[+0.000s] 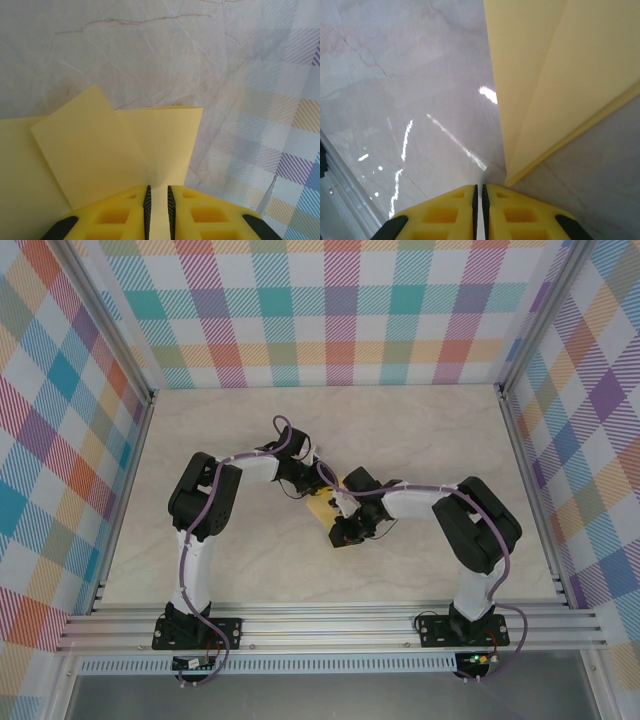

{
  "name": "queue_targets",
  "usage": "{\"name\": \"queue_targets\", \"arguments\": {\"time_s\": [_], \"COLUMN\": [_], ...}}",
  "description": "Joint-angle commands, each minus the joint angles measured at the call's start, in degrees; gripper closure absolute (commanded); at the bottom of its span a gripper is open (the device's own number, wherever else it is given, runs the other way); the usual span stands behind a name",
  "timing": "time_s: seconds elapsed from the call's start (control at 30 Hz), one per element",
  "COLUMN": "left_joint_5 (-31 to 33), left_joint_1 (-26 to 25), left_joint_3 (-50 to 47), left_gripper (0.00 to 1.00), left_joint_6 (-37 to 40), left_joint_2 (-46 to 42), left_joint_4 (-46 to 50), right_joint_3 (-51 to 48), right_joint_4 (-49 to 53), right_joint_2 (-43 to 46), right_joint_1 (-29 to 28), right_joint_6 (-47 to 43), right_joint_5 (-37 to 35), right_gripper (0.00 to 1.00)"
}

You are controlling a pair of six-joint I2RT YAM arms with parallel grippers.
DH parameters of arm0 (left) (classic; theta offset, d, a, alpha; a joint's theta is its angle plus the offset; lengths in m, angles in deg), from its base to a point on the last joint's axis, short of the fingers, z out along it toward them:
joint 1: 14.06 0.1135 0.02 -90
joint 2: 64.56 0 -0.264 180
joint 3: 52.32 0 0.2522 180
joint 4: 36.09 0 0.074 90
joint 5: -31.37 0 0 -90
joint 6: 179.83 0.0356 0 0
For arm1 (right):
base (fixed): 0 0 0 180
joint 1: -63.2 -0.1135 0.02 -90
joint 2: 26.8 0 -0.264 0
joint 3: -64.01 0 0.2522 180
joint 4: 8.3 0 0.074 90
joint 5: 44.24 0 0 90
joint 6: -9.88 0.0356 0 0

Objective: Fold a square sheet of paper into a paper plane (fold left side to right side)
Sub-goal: Fourth fold the wing at the center of the table, then turn over the paper at the center of the table.

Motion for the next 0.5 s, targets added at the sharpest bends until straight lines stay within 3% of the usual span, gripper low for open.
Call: {"name": "queue_targets", "arguments": {"time_s": [0.0, 0.2, 0.33, 0.47], "left_joint_5": [2.12, -1.15, -2.01, 1.82], "left_joint_1": [0.64, 0.96, 1.97, 3.2], "left_joint_3": [0.33, 7.31, 8.77, 3.76], "left_gripper": [0.8, 0.74, 0.67, 0.57], "left_joint_6": [-0.18, 1.91, 2.74, 2.93], "left_joint_2": [1.63, -3.76, -8.63, -14.19], "left_joint_4": [3.85, 10.23, 11.38, 11.28], "right_joint_3": [-2.99, -6.93, -9.57, -12.89], "right_joint_4": [7.61, -0.89, -5.91, -10.92], "right_joint_2": [4.67, 17.38, 23.44, 29.07], "right_joint_1": [-0.05, 5.64, 8.08, 9.18], "right_joint_6": [0.55, 4.22, 7.46, 11.87], "right_joint_5": [2.45, 0.08, -5.61, -12.38], "right_gripper": [0.87, 0.77, 0.63, 0.47]}}
